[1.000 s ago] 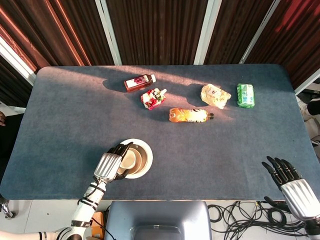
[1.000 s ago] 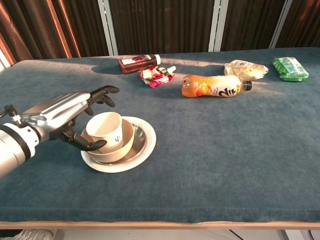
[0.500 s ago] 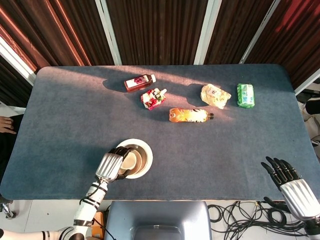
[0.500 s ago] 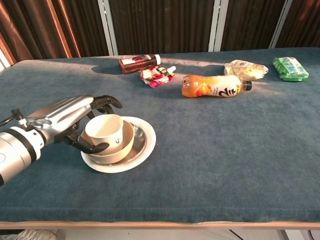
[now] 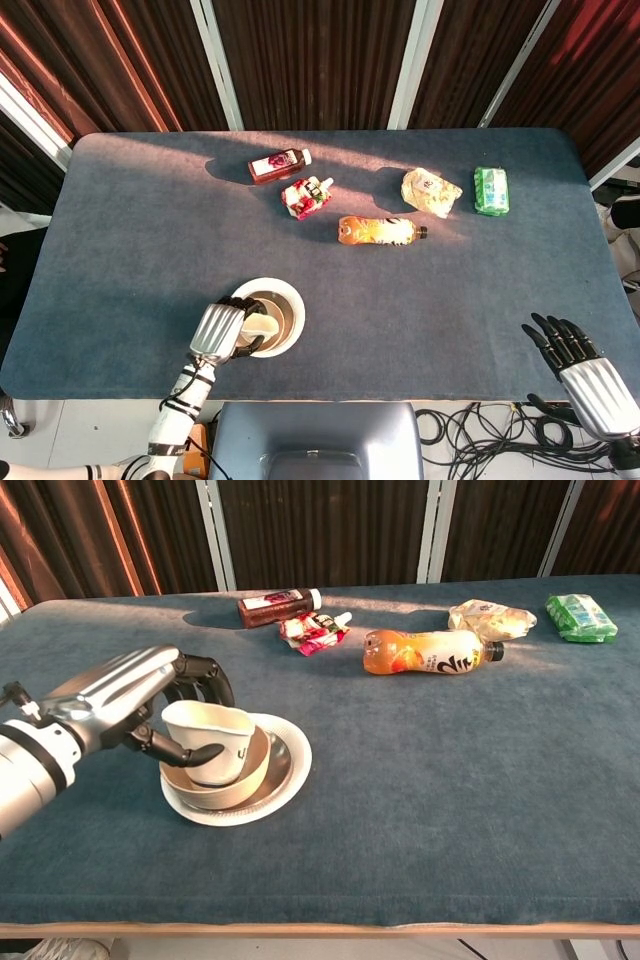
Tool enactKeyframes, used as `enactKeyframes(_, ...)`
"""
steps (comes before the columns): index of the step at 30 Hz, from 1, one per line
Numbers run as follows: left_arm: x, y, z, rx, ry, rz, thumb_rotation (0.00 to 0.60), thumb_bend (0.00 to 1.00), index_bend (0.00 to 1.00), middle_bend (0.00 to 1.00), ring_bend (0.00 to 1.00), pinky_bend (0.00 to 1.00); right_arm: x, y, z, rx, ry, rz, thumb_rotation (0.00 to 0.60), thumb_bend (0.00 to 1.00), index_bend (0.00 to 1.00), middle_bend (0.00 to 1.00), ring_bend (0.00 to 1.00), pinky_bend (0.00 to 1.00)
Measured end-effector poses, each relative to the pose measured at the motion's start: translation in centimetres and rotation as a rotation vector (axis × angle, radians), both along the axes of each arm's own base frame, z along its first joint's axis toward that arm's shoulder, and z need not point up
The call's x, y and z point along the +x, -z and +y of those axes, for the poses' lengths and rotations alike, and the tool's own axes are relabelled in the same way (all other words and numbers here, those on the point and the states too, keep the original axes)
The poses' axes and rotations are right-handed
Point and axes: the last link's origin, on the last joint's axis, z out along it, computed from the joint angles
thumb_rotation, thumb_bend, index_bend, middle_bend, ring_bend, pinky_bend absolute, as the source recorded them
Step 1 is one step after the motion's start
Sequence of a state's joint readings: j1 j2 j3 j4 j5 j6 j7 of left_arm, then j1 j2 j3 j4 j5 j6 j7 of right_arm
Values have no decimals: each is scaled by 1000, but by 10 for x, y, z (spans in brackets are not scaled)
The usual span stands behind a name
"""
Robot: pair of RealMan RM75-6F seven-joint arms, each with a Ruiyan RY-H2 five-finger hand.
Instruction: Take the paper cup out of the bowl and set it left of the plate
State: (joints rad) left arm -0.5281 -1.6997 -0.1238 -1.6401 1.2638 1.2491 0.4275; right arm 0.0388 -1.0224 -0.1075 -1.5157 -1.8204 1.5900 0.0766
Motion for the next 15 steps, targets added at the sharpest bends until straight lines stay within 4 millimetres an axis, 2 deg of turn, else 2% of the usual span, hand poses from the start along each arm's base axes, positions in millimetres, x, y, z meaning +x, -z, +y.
enactKeyframes(7, 3, -37, -7, 45, 9, -60, 600, 284, 465, 527, 429, 408, 0, 2, -1, 4, 2, 8, 600, 0, 0, 0, 0, 92)
enactKeyframes(11, -10, -66, -12, 103, -1, -50, 600, 286, 458, 520, 423, 408, 1, 3, -1, 7, 3, 12, 600, 0, 0, 0, 0, 93)
enactKeyframes(15, -28, -81, -18, 141, -36, -63, 600, 285, 450, 516, 421, 407, 1, 5, -2, 11, 5, 20, 600, 0, 0, 0, 0, 92)
